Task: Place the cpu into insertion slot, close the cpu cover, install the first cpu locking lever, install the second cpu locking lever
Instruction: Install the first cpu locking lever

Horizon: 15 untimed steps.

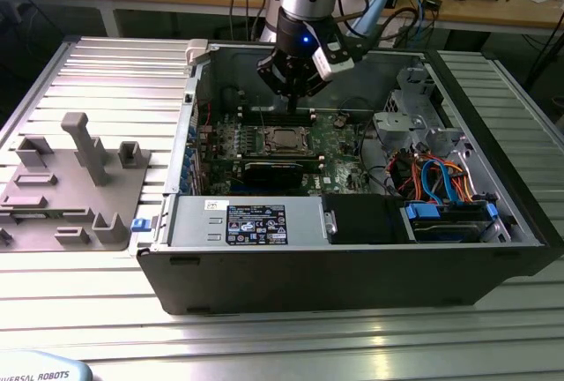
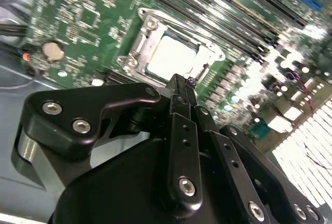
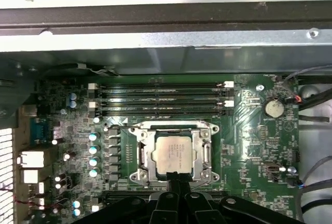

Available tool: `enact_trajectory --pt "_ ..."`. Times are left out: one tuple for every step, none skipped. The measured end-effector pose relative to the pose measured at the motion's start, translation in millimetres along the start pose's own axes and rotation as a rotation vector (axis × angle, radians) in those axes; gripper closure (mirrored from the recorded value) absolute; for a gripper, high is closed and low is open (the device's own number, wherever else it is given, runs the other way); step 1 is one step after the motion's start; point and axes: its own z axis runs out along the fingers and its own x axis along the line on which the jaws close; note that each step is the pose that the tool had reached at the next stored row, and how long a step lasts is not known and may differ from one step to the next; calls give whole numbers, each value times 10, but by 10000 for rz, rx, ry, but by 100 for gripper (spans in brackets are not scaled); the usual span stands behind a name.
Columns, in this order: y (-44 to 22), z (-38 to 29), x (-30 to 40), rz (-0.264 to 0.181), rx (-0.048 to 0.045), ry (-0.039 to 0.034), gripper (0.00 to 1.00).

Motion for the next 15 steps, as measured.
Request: enact_trajectory --pt "0 1 0 0 -3 -28 89" --pt "0 1 -1 -1 -2 -29 89" --pt "0 0 -1 -1 -1 -29 89" --pt "0 0 -1 -1 0 -29 89" --pt "0 0 0 -1 0 -30 89" --pt "0 0 0 0 0 -29 89" --pt "0 0 0 -1 0 -30 89" --pt "0 0 1 0 0 -30 89" --pt "0 0 3 0 0 -30 89" --pt "0 0 7 1 0 -30 89" --pt "0 0 16 0 0 -30 89" --pt "0 0 29 -1 1 -29 89" --pt "-1 0 47 -1 -1 -30 89" --pt "-2 1 87 -1 -5 -30 89" --pt "-2 1 117 1 -10 -31 89"
